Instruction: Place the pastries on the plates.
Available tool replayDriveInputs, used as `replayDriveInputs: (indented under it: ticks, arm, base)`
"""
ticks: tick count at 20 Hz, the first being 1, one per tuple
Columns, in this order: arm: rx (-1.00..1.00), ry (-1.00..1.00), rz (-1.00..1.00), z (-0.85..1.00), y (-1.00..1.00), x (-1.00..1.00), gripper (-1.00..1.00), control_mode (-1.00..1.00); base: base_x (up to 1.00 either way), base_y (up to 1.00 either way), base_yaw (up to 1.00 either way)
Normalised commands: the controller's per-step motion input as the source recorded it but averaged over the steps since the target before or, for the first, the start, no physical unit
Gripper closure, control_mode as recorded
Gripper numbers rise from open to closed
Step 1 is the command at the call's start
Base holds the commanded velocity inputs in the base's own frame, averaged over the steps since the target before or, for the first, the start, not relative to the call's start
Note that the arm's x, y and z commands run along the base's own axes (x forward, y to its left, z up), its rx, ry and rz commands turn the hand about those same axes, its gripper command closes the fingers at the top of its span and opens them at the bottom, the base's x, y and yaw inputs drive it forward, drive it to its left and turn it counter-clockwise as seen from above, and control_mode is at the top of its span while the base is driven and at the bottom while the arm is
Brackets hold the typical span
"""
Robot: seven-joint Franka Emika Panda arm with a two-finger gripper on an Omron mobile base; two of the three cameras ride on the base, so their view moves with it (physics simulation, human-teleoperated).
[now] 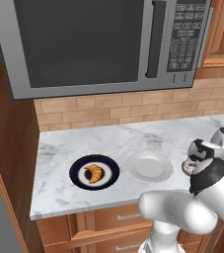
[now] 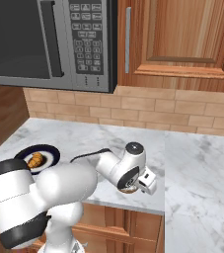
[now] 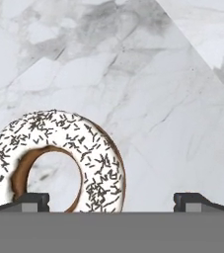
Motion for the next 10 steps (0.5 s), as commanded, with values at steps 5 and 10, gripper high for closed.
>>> replayDriveInputs:
  ticks: [5,10]
  arm:
    - [0.00,0.00,0.00,-0.14,0.00,0.02,-1.00,-1.00]
    - [0.00,0.00,0.00,-0.07,0.00,0.02,-1.00,-1.00]
  base:
    - [0.00,0.00,0.00]
    - [0.00,0.00,0.00]
